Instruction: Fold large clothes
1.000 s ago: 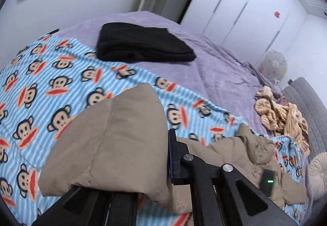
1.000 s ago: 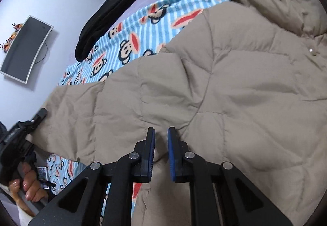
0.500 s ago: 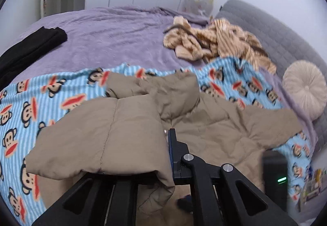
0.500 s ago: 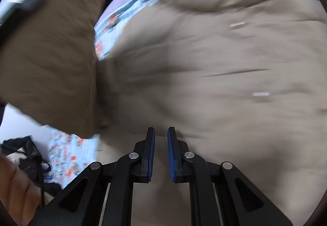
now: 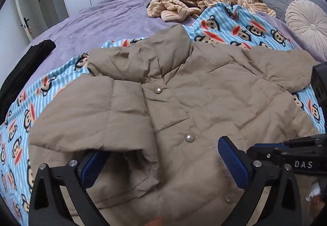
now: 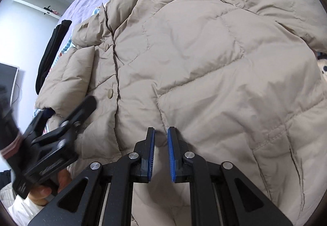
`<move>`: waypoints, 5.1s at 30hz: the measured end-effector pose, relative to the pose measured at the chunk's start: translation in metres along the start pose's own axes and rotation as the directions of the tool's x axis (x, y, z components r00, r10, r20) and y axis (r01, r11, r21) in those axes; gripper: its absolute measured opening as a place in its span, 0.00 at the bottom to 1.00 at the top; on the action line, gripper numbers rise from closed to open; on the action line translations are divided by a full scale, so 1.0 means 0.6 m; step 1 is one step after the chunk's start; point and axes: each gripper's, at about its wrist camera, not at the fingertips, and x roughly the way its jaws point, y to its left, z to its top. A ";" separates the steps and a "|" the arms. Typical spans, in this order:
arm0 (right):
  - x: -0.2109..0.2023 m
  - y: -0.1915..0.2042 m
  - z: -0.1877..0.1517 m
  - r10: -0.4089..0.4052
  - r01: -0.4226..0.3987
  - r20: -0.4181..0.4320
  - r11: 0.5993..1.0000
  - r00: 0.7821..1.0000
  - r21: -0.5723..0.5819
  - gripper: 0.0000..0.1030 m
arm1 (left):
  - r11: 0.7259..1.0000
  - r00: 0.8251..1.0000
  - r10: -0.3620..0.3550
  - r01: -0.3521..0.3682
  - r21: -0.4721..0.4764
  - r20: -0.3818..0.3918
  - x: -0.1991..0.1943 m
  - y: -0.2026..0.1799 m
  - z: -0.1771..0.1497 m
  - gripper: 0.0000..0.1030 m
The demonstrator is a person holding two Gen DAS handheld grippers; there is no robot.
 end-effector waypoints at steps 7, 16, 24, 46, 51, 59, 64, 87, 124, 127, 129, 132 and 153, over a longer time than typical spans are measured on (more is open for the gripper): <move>-0.039 0.076 -0.019 -0.081 0.094 0.076 0.978 0.994 -0.187 0.56 | 0.960 0.997 0.073 -0.064 -0.274 0.024 -0.092 0.193 -0.033 1.00; -0.012 0.297 -0.051 -0.121 0.272 0.268 0.714 0.956 -0.645 0.84 | 0.659 0.969 -0.245 0.135 -0.740 -0.041 0.025 0.441 -0.145 0.90; 0.051 0.374 -0.044 -0.180 0.419 0.384 0.526 0.905 -0.740 0.26 | 0.839 0.997 -0.038 -0.006 -0.544 -0.069 0.023 0.373 -0.078 0.18; -0.132 0.049 0.039 -0.122 0.155 0.336 0.985 0.934 -0.074 0.20 | 0.906 0.990 0.101 -0.131 -0.402 -0.095 -0.031 0.348 -0.051 0.19; -0.022 0.111 0.080 -0.086 0.146 0.197 0.936 0.977 -0.320 0.20 | 0.897 0.970 0.149 -0.215 -0.387 -0.194 0.069 0.310 -0.086 0.19; 0.031 0.042 0.096 -0.120 0.159 0.156 0.952 0.980 -0.263 0.13 | 0.903 0.965 0.171 -0.234 -0.360 -0.199 0.071 0.305 -0.088 0.19; -0.025 -0.020 0.107 -0.150 0.173 0.180 0.978 0.972 -0.115 0.19 | 0.904 0.956 0.204 -0.266 -0.336 -0.210 0.026 0.291 -0.070 0.19; -0.114 -0.112 -0.037 0.021 -0.020 0.027 1.000 0.999 -0.017 0.52 | 0.918 0.960 0.154 -0.226 -0.327 -0.233 -0.086 0.028 -0.100 0.99; -0.185 -0.140 -0.181 0.136 -0.136 0.019 0.964 0.991 0.229 1.00 | 0.936 0.957 0.017 -0.117 -0.331 -0.289 -0.141 0.001 -0.164 0.99; -0.200 -0.168 -0.166 0.130 -0.135 0.034 0.962 0.991 0.236 1.00 | 0.936 0.957 0.026 -0.125 -0.328 -0.290 -0.132 -0.024 -0.142 0.99; -0.210 -0.195 -0.147 0.120 -0.128 0.048 0.963 0.992 0.237 1.00 | 0.934 0.959 0.031 -0.129 -0.333 -0.283 -0.124 -0.044 -0.119 0.99; -0.223 -0.249 -0.102 0.115 -0.128 0.064 0.955 0.991 0.268 1.00 | 0.930 0.960 0.016 -0.116 -0.348 -0.278 -0.105 -0.078 -0.080 0.99; -0.323 -0.635 0.154 0.078 -0.324 0.415 0.760 0.906 0.564 1.00 | 0.964 0.956 -0.004 -0.075 -0.256 -0.294 0.009 -0.255 0.075 0.99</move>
